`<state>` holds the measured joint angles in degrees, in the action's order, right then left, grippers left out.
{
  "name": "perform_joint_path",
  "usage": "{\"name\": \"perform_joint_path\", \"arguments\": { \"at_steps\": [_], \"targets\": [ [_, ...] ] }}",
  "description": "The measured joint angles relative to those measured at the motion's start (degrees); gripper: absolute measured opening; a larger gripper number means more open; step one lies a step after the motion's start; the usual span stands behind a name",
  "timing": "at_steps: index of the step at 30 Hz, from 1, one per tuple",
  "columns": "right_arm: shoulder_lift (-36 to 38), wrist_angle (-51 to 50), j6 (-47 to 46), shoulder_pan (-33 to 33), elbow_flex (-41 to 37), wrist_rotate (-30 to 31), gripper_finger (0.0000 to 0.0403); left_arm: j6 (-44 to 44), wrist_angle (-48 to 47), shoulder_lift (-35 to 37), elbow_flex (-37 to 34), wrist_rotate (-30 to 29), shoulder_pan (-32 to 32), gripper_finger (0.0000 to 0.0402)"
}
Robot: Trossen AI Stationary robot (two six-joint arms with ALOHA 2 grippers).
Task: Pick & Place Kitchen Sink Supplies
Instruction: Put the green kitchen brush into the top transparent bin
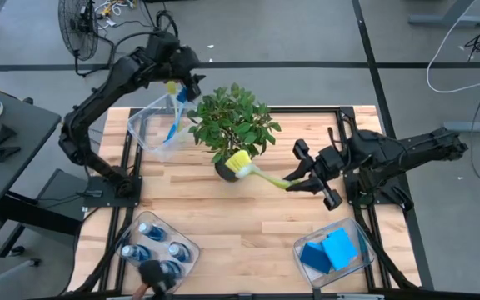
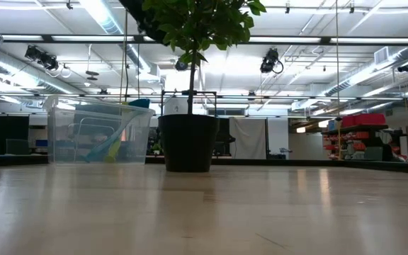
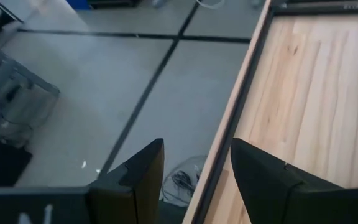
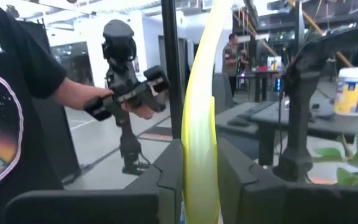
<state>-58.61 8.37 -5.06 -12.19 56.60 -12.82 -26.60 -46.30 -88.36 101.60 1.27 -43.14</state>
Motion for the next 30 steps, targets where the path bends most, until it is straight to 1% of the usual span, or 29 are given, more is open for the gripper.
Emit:
{"name": "perform_joint_path", "arguments": {
  "at_steps": [8,11,14,21,27,30],
  "targets": [
    [0.21,0.10,1.61,2.23,0.00,3.06,0.0057,0.45,1.19,7.71,0.00,0.04,-0.21,0.0190],
    [0.20,0.67,2.78,3.87,0.00,3.44,0.0057,2.24,2.76,10.60,0.00,1.47,-0.19,0.0190],
    [0.20,2.63,4.34,5.50,0.00,5.45,0.0057,5.50,4.45,13.51,0.00,4.74,-0.19,0.0190],
    [0.20,7.47,13.31,6.54,0.00,12.35,0.0057,12.99,7.97,19.12,0.07,14.25,1.06,0.0190],
    [0.20,9.76,18.14,6.54,0.00,17.89,0.0057,20.49,15.86,20.40,0.07,21.99,4.44,0.0190],
    [-0.25,11.39,19.92,6.54,0.00,20.87,0.0057,23.00,19.47,20.14,0.07,24.68,6.83,0.0190]
  ]
}}
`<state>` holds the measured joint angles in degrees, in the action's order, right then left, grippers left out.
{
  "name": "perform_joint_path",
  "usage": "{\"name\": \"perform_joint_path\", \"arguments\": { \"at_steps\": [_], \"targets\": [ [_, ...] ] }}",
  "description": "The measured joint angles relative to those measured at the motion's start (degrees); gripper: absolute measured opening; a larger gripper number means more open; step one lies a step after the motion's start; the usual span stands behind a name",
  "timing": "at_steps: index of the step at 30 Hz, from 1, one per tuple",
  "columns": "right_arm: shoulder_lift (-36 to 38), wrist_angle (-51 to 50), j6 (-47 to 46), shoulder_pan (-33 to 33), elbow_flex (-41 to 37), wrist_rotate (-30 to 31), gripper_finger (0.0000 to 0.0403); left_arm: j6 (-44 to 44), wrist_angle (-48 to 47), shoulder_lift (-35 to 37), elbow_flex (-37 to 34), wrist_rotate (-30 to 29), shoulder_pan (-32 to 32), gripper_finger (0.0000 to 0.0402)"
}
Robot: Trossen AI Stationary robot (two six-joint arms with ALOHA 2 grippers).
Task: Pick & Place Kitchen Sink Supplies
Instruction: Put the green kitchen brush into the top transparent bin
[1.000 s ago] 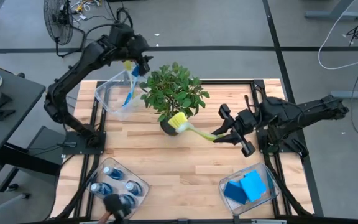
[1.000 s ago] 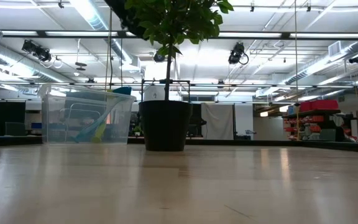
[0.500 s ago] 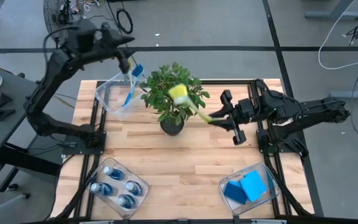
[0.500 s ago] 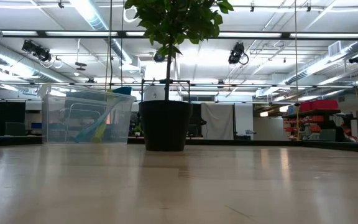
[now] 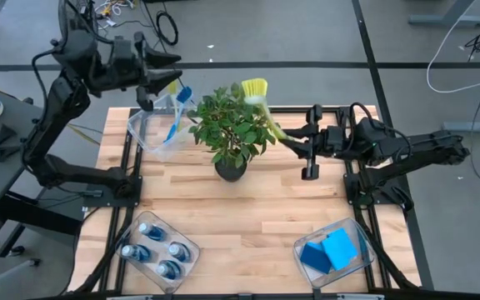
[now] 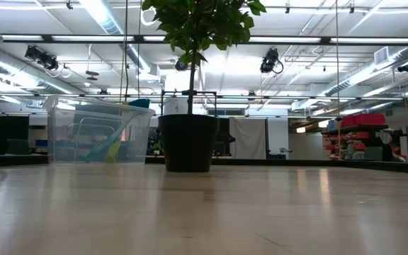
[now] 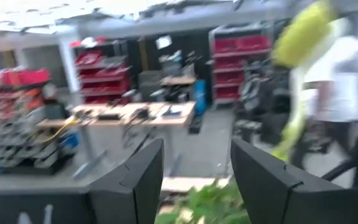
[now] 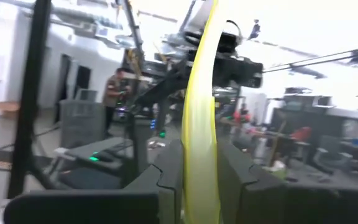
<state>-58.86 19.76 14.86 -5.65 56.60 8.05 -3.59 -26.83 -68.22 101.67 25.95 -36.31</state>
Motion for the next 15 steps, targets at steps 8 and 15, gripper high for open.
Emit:
{"name": "perform_joint_path", "arguments": {
  "at_steps": [8,15],
  "targets": [
    [-3.67,7.12,5.40,0.00,0.00,4.01,0.0057,1.50,3.32,-1.54,-0.09,0.09,7.08,0.0190],
    [-8.66,15.46,9.91,0.13,-0.02,5.16,0.0057,2.78,9.43,-4.95,-0.05,-0.26,12.82,0.0190]
  ]
}}
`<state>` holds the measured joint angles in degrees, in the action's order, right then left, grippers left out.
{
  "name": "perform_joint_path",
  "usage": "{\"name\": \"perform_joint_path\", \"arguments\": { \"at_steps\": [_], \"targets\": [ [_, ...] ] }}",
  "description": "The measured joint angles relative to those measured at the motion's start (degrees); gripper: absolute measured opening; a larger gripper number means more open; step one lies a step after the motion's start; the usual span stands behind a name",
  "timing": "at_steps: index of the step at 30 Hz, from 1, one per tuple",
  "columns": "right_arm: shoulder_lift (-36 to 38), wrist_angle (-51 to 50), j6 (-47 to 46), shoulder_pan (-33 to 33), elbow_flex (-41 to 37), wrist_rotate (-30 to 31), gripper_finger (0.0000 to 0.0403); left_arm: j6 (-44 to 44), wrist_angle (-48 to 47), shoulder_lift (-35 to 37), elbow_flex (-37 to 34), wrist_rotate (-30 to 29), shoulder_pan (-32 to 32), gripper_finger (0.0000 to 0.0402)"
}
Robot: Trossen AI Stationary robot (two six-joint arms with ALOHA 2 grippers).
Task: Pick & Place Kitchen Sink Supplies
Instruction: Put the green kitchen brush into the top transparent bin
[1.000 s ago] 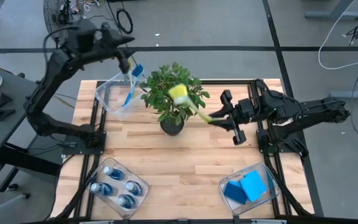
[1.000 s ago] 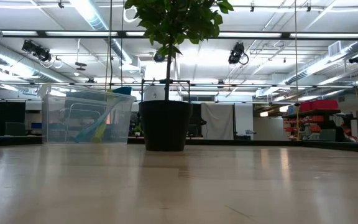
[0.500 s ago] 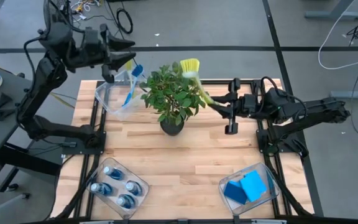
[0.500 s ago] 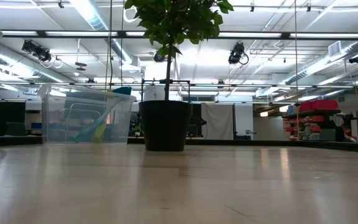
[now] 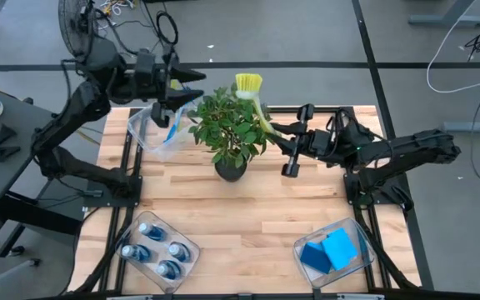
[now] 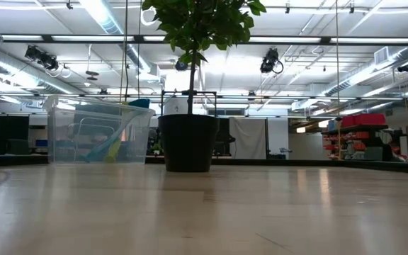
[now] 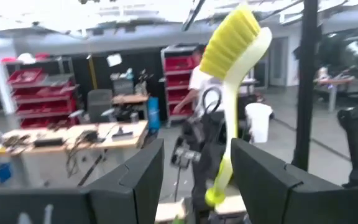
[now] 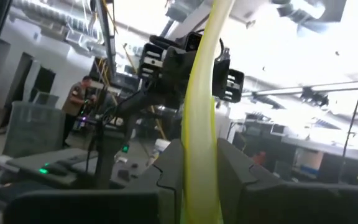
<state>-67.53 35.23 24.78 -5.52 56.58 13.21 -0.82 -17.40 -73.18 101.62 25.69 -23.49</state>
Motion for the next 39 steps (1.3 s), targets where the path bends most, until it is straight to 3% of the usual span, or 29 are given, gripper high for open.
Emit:
{"name": "perform_joint_path", "arguments": {
  "at_steps": [12,22,39],
  "targets": [
    [-4.94,13.58,-0.84,0.46,0.00,0.94,0.0057,0.18,10.76,-6.34,0.01,-0.43,9.54,0.0190],
    [-5.00,13.57,-1.79,0.38,0.00,-0.74,0.0057,-1.80,12.50,-11.74,0.01,-5.25,12.88,0.0190],
    [-5.00,6.82,-1.77,0.46,0.00,1.58,0.0057,-1.34,17.06,-17.30,0.05,-5.31,13.42,0.0190]
  ]
}}
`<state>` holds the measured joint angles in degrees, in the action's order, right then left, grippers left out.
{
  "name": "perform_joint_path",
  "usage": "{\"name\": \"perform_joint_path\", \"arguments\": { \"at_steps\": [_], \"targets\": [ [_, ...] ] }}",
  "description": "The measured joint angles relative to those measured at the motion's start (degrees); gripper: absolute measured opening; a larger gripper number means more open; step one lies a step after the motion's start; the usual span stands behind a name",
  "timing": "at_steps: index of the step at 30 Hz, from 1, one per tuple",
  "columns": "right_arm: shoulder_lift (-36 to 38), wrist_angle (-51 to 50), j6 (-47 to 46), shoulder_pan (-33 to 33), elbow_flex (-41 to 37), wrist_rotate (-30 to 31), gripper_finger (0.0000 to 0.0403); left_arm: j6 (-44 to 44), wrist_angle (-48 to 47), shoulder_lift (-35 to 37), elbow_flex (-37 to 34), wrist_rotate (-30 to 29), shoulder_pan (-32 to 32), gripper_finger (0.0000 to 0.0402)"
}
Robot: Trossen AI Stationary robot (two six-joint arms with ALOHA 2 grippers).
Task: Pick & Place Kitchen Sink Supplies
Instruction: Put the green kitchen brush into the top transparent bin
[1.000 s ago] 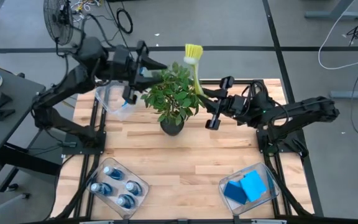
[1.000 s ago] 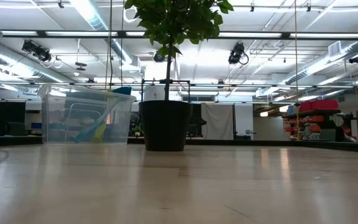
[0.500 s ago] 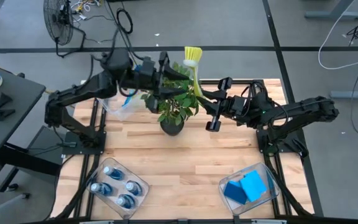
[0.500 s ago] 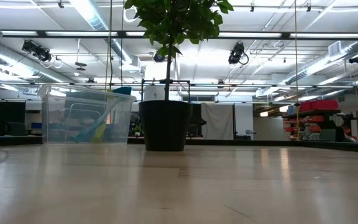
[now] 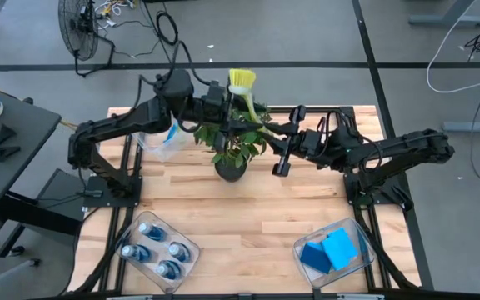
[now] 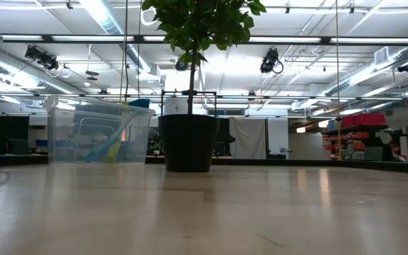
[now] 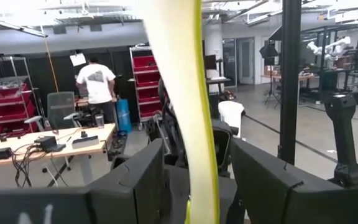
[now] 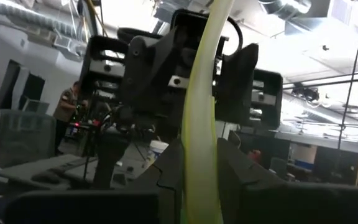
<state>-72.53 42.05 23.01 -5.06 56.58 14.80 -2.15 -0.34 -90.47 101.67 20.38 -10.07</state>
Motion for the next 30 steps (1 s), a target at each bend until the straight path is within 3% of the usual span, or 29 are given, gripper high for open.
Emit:
{"name": "perform_joint_path", "arguments": {
  "at_steps": [7,20,30],
  "targets": [
    [0.04,-0.29,-0.01,0.00,0.00,-0.21,0.0057,-0.02,-0.16,-0.16,0.00,0.00,0.02,0.0174],
    [0.04,-1.56,0.22,0.00,0.00,-0.46,0.0077,0.22,-0.28,-0.15,0.00,1.87,0.07,0.0046],
    [0.04,-0.96,-2.26,-0.01,0.00,0.27,0.0122,-1.65,-0.42,0.05,-0.02,2.42,-0.39,0.0045]
  ]
}}
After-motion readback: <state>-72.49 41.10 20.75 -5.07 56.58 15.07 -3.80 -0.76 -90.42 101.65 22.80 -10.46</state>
